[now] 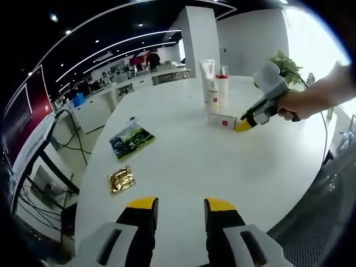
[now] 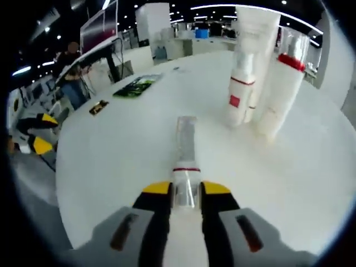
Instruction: Arrange the skincare products in the storage area until every visible bottle or jar stands upright without overlapping.
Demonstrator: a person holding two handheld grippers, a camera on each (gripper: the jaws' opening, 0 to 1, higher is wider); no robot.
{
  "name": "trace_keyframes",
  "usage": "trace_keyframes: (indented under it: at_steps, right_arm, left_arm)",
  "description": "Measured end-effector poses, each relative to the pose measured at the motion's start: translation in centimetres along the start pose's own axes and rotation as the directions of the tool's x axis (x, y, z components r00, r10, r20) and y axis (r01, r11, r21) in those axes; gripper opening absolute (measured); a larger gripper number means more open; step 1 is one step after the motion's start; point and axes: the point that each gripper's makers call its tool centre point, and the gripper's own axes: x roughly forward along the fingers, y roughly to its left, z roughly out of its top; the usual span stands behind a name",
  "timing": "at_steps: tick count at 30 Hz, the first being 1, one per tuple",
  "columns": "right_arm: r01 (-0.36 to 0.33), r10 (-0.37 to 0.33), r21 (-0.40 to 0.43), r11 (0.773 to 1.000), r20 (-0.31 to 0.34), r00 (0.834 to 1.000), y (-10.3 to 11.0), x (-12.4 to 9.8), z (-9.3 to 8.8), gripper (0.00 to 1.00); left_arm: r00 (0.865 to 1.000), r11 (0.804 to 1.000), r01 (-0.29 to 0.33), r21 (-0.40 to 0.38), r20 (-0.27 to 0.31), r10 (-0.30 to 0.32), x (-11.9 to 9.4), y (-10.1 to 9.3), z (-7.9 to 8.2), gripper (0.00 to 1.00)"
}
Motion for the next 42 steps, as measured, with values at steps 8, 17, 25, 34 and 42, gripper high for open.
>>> trace_keyframes:
  at_steps: [8, 17, 25, 34, 42]
  right_arm:
    - [-0.127, 0.130, -0.061, 0.990, 0.063, 0.989, 3.0, -4.9, 0.3, 0.20]
    - [-0.262, 0.275, -0.130, 0.956, 0.095, 0.957, 8.8, -11.6, -1.3, 0.20]
    - [-0.359, 0.377, -0.453, 0.816, -0.053, 0.925, 13.6, -15.4, -3.1, 0.20]
    - [-0.447, 0.411, -0.622, 0.643, -0.212, 0.887, 17.2, -17.1, -3.5, 0.20]
    - [-0.500, 0.442, -0.687, 0.527, -0.281, 0.852, 19.1, -18.5, -2.4, 0.20]
  left_arm:
    - [0.999, 0.997, 0.034, 0.063, 0.021, -0.036, -0.1, -1.1, 0.7, 0.40]
    - [0.989, 0.974, 0.122, 0.188, 0.056, -0.135, -1.0, -3.9, 2.4, 0.50]
    - [0.893, 0.901, 0.383, 0.204, 0.170, -0.418, -3.6, -9.5, 7.5, 0.52]
    - [0.736, 0.663, 0.632, 0.401, -0.043, -0.675, -5.2, -17.5, 7.1, 0.47]
    - [0.721, 0.602, 0.658, 0.452, -0.146, -0.677, -5.2, -18.5, 4.4, 0.26]
